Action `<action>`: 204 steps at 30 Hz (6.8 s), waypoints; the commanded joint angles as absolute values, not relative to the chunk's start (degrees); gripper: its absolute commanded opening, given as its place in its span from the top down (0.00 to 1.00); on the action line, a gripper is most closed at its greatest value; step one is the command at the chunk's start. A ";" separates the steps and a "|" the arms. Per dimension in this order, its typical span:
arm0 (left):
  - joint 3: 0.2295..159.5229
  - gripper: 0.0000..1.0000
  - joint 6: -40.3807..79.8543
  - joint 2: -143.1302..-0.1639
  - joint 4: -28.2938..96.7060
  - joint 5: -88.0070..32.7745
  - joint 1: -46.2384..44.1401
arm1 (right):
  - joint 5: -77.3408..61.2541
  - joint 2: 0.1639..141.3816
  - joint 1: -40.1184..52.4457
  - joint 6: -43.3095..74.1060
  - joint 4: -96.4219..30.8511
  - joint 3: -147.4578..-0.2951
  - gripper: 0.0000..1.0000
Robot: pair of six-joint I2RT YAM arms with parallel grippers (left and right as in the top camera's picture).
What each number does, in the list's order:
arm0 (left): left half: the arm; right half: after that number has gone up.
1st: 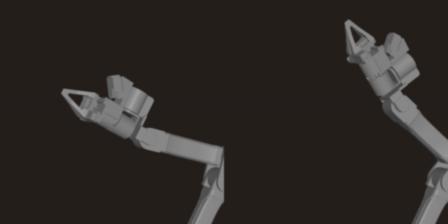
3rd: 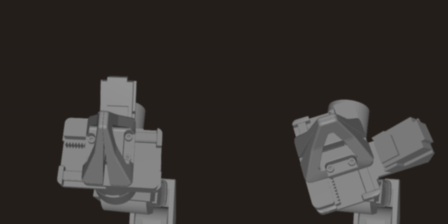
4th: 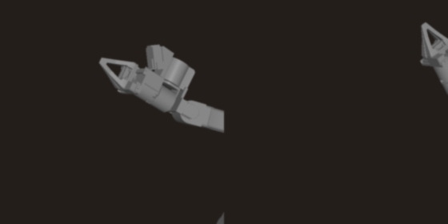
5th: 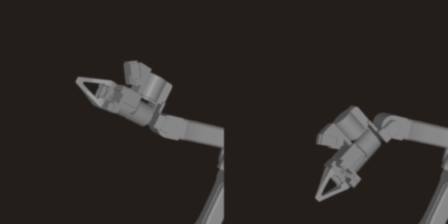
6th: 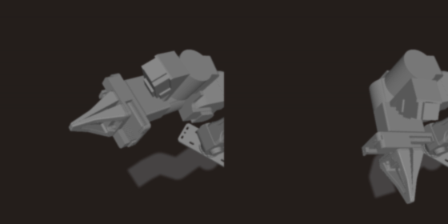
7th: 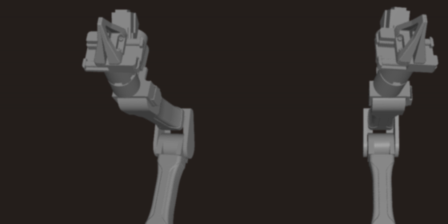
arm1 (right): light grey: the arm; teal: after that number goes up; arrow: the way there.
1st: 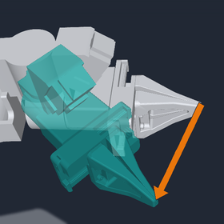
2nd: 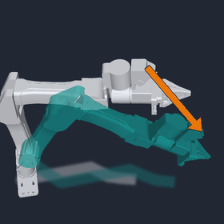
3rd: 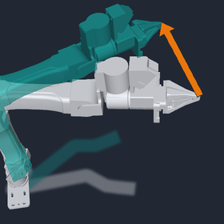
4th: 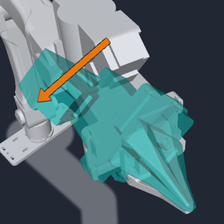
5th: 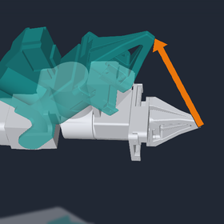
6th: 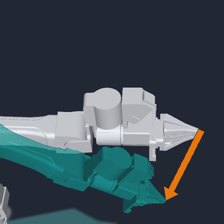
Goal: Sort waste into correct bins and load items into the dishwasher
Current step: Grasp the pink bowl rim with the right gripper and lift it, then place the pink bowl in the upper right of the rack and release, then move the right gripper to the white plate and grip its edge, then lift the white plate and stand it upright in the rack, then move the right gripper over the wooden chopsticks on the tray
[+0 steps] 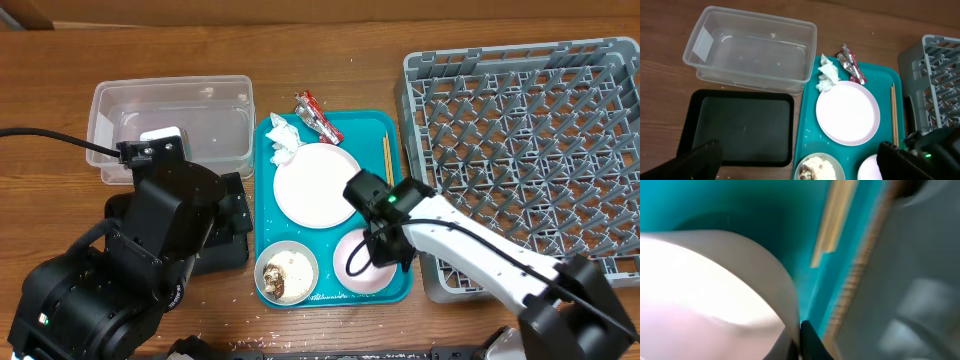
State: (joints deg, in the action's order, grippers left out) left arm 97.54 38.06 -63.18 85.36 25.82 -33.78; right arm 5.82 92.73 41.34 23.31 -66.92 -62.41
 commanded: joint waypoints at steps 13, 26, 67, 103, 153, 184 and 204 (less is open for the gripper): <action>97.60 0.00 39.40 -63.35 85.27 27.16 -34.00 | 59.66 75.99 33.45 51.70 -71.02 -78.72 0.96; 97.60 0.00 39.40 -63.35 85.27 27.16 -34.00 | 61.58 92.44 5.65 50.57 -64.88 -77.58 0.96; 97.60 0.00 39.42 -63.35 85.27 27.16 -34.00 | 58.85 102.72 23.75 54.00 -83.09 -88.09 0.21; 97.60 0.00 39.40 -63.35 85.27 27.16 -34.00 | -5.74 103.00 34.02 63.11 -38.24 -61.41 0.68; 97.60 0.00 39.40 -63.35 85.27 27.16 -34.00 | 80.07 70.37 20.40 31.44 -51.48 -68.53 0.96; 97.60 0.00 39.40 -63.35 85.27 27.16 -34.00 | 71.85 90.89 8.49 21.85 -49.60 -67.72 0.91; 97.60 0.00 39.40 -63.37 85.27 27.16 -34.00 | 49.56 84.07 36.93 19.07 -52.27 -71.40 0.38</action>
State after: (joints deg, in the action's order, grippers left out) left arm 97.51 38.87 -63.18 85.34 26.00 -33.78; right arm 64.55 86.06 32.51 19.42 -52.53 -69.60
